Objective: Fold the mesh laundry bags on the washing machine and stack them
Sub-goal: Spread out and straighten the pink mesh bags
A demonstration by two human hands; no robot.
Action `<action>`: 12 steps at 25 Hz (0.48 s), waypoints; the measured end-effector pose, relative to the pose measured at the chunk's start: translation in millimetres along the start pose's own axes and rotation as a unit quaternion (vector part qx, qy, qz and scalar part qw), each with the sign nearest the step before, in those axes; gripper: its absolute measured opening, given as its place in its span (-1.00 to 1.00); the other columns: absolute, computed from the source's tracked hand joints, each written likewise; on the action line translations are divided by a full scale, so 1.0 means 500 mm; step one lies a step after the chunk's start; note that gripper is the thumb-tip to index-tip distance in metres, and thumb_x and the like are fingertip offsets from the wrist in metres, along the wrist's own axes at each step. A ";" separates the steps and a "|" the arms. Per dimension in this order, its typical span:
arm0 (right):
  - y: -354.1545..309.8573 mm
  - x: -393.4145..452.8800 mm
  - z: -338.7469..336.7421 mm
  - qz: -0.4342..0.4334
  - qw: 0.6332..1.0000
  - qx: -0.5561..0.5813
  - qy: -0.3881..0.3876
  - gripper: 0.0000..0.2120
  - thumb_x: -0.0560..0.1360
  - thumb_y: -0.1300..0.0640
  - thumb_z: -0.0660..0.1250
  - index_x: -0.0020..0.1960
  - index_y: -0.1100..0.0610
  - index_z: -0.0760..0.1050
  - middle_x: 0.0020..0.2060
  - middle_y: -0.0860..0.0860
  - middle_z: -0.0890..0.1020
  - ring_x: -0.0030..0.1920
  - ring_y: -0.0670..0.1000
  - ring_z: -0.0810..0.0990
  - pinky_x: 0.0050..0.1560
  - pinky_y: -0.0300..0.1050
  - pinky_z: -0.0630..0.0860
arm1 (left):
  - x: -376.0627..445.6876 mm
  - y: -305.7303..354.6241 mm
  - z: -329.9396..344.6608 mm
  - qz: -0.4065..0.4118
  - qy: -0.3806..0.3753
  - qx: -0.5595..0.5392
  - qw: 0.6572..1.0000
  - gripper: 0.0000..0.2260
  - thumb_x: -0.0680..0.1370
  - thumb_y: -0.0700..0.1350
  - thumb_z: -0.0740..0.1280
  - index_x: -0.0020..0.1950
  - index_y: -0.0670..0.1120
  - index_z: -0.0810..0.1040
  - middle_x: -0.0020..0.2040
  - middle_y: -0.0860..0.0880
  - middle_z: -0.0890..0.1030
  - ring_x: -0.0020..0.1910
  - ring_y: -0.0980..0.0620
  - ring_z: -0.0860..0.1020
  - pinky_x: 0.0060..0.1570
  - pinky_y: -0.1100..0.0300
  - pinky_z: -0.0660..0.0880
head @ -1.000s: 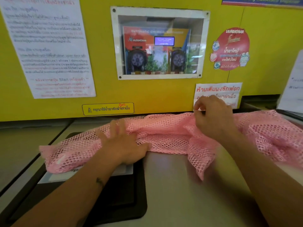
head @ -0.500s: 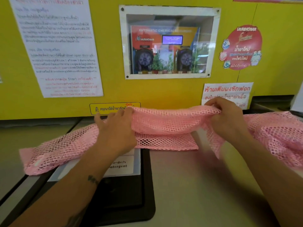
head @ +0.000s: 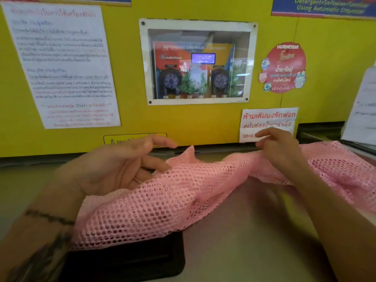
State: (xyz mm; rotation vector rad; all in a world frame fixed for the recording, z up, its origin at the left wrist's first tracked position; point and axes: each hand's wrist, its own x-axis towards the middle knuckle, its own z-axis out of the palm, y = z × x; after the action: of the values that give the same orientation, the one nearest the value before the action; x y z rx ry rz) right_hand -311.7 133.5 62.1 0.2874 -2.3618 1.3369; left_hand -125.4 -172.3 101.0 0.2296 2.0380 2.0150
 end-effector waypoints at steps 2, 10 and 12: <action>-0.005 -0.003 -0.001 -0.007 0.999 0.031 0.017 -0.76 0.50 0.26 0.22 0.03 0.04 0.60 0.00 0.03 0.62 -0.22 -0.10 0.52 -0.15 -0.07 0.53 | 0.029 -0.023 -0.005 0.055 0.147 0.092 0.983 -0.75 0.51 -0.03 0.39 0.18 -0.01 0.57 0.14 -0.22 0.65 -0.09 -0.12 0.69 -0.14 0.04 0.65; -0.026 -0.050 0.063 -0.143 0.972 -0.111 -0.146 -0.80 0.54 0.06 0.27 0.12 -0.09 0.59 0.00 -0.17 0.60 0.09 -0.08 0.55 0.23 0.08 0.43 | 0.133 -0.121 0.020 -0.182 0.148 0.588 0.774 -0.53 0.58 0.30 -0.07 0.49 0.31 0.16 0.58 0.10 0.13 0.54 -0.01 0.11 0.41 -0.42 -0.07; -0.031 -0.046 0.056 -0.151 0.979 -0.113 -0.080 -0.79 0.51 0.07 0.30 0.12 -0.10 0.58 0.00 -0.15 0.60 0.10 -0.07 0.54 0.33 0.21 0.34 | 0.135 -0.119 -0.007 -0.244 0.235 0.600 0.725 -0.50 0.56 0.33 -0.02 0.47 0.24 0.25 0.55 0.03 0.21 0.51 -0.11 0.20 0.39 -0.41 0.00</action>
State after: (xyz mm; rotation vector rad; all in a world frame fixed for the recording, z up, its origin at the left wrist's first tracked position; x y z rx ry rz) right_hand -292.1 101.1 51.2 0.6754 -2.4504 0.9263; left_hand -186.3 -157.2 36.7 -0.6007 2.9692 0.2067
